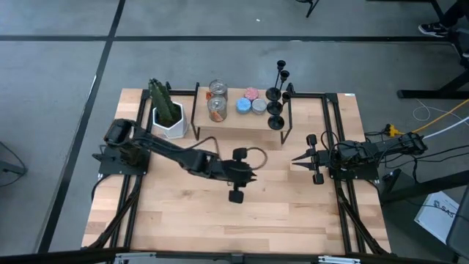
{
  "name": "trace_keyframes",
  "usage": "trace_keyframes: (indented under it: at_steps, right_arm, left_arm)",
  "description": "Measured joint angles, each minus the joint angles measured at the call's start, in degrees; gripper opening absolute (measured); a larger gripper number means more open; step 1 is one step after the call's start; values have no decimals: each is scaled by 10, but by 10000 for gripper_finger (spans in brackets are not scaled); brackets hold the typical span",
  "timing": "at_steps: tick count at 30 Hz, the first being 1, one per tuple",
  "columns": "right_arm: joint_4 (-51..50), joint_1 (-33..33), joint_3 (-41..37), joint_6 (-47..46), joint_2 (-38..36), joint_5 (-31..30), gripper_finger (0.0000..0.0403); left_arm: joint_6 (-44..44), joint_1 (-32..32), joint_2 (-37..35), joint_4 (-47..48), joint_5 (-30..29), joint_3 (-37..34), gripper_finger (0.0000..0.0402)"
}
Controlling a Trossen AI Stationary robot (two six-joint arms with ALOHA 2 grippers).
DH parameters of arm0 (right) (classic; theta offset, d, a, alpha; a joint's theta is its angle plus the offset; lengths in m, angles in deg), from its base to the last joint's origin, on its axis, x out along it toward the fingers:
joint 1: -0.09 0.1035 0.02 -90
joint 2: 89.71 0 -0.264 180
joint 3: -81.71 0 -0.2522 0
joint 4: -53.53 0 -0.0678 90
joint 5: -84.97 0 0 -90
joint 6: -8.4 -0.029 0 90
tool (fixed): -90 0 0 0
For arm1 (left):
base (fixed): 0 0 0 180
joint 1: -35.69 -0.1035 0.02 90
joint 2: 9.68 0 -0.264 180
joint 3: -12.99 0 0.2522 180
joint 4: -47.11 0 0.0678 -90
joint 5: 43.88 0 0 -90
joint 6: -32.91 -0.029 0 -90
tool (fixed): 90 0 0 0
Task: Pick & Place candle stick holders
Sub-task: Return to Home Position
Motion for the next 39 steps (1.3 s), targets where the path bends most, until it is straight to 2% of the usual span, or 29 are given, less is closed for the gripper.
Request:
trace_keyframes:
  at_steps: [4,9,14,19,28,35,39]
  right_arm:
    - [0,0,0,0,0,1,54]
    - [1,0,0,0,1,2,54]
    - [0,0,0,0,1,3,54]
    - [0,0,0,0,1,5,54]
    - [0,0,0,0,1,5,54]
    - [0,0,0,0,1,5,54]
    - [0,0,0,0,1,5,54]
  left_arm:
    - [14,0,-71,-180,29,-150,52]
    - [45,-3,-196,-341,28,-349,54]
    - [80,1,-336,-394,32,-505,51]
    - [90,2,-471,-398,29,-615,47]
    - [39,-3,-680,-384,27,-748,47]
    - [29,-29,-793,-247,-9,-748,39]
    - [29,-56,-867,-170,-7,-748,33]
